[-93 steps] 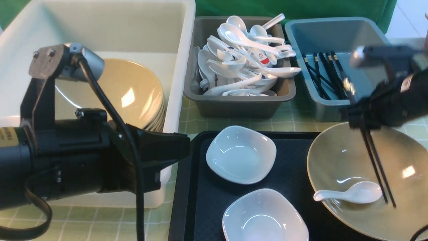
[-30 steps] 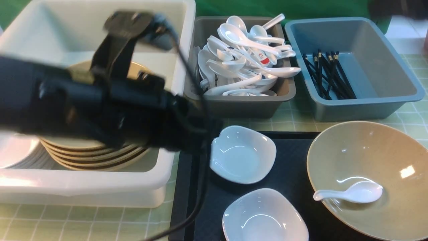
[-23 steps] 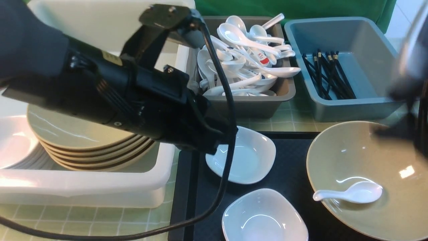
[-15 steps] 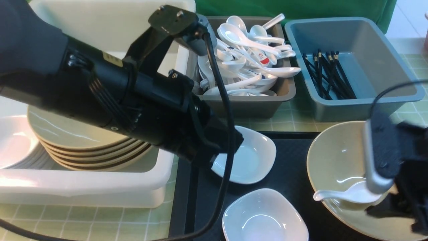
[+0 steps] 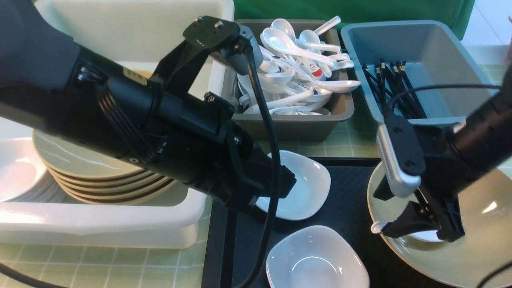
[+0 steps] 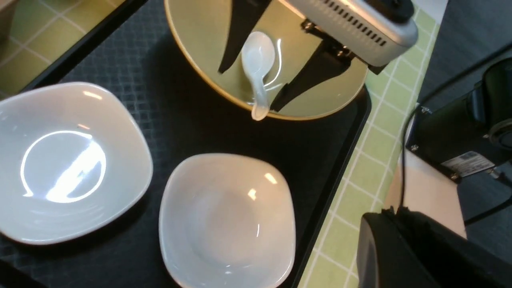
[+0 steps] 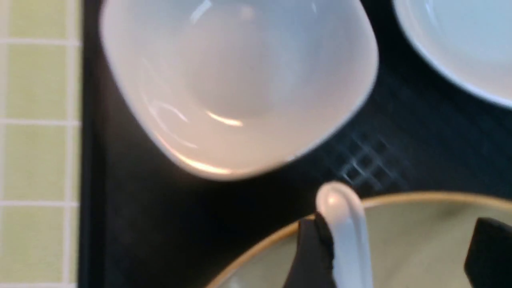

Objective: On green table put chopsticks spoon bowls plates into blue grey white boxes.
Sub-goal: 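Reach down and grasp the white spoon resting in the bowl with the right gripper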

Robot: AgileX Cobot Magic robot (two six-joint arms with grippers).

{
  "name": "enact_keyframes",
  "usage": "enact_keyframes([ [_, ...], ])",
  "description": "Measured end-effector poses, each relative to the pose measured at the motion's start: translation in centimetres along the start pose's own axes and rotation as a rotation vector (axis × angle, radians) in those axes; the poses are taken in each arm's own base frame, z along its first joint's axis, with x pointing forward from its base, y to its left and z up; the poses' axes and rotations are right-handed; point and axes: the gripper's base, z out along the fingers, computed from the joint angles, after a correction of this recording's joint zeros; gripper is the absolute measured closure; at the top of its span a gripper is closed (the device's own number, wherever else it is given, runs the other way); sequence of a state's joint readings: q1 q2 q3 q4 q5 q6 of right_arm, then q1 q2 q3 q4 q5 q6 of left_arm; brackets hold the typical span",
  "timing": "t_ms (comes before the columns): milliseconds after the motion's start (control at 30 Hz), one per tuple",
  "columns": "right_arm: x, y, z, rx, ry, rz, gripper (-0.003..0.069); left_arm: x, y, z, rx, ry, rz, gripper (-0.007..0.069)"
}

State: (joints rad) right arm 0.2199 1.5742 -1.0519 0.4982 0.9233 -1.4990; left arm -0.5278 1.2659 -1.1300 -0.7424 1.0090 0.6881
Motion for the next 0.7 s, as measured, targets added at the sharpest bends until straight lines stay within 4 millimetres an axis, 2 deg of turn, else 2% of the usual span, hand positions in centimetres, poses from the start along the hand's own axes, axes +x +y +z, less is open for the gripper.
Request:
enact_keyframes([
  [100,-0.1,-0.4,-0.2,-0.026,0.006,-0.003,0.0176,0.0,0.0,0.0,0.001,0.001,0.0,0.0623],
  [267,1.2,-0.9,-0.3,-0.048,0.021,0.037,0.0201,0.0,0.0,0.0,0.002,0.001,0.003,0.0623],
  [433,1.9,-1.4,0.4,-0.068,0.03,0.059,0.0241,0.0,0.0,0.0,0.002,0.001,0.003,0.0623],
  [567,2.5,-1.9,1.9,-0.118,0.043,0.073,0.0319,0.0,0.0,0.0,0.002,0.001,0.003,0.0623],
  [700,2.7,-2.1,2.4,-0.133,0.047,0.074,0.0401,0.0,0.0,0.0,0.001,0.002,0.004,0.0623],
])
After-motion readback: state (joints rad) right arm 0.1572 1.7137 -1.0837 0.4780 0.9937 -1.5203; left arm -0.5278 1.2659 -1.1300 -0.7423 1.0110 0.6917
